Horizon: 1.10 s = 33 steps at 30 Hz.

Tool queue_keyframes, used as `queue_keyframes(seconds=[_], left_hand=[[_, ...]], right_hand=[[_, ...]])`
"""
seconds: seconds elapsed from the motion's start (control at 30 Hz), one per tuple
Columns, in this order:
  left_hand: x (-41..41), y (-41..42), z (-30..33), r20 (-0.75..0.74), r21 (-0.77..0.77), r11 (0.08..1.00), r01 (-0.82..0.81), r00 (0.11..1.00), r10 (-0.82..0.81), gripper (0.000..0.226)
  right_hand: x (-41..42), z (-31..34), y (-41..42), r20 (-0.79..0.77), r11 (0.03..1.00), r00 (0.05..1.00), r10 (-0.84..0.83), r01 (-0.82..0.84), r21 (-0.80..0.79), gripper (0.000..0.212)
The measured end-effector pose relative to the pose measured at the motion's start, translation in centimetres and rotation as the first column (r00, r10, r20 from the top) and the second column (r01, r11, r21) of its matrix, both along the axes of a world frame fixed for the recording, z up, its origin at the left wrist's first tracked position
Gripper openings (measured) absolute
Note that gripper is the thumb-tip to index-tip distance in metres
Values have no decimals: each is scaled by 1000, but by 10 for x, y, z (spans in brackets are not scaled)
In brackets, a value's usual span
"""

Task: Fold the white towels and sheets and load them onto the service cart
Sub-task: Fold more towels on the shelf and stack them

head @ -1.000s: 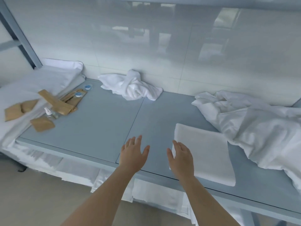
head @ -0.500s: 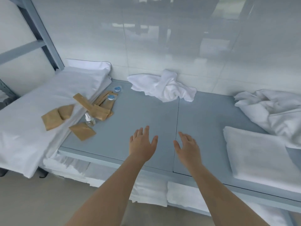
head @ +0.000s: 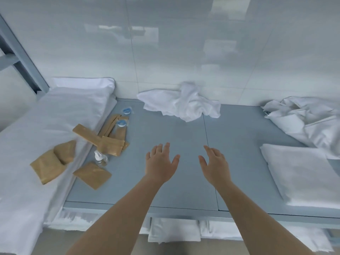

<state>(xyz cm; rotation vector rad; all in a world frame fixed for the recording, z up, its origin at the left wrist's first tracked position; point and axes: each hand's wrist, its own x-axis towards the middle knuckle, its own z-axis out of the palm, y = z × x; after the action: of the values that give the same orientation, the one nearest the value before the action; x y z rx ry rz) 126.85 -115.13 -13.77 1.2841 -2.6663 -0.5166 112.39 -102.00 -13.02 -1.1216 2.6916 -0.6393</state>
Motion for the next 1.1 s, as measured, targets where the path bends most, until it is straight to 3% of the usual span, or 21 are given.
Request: queue_keyframes(seconds=[0.27, 0.5, 0.63, 0.73, 0.83, 0.87, 1.1], left_hand=[[-71, -47, -43, -19, -81, 996, 45, 999, -47, 76], [-169, -139, -71, -87, -258, 962, 89, 990, -115, 92], [-217, -198, -67, -13, -308, 943, 127, 990, -138, 102], [-230, -216, -72, 6, -278, 940, 197, 979, -204, 83], [-233, -217, -84, -67, -326, 924, 197, 971, -231, 47], [-231, -214, -89, -77, -339, 920, 195, 969, -234, 40], [-207, -189, -95, -96, -297, 922, 251, 952, -290, 29]], right_hand=[[-60, -39, -41, -28, 1000, 1000, 9, -9, -7, 52], [-159, -69, -138, -183, 973, 982, -42, -1, -230, 68], [-210, -70, -186, -212, 943, 977, 39, -106, -315, 79], [-223, -78, -206, -212, 964, 969, 125, -169, -204, 74], [-226, -88, -213, -148, 954, 983, 112, -148, -260, 31], [-224, -93, -212, -102, 948, 988, 113, -138, -287, 26], [-202, -101, -185, -136, 973, 987, 84, -110, -201, 29]])
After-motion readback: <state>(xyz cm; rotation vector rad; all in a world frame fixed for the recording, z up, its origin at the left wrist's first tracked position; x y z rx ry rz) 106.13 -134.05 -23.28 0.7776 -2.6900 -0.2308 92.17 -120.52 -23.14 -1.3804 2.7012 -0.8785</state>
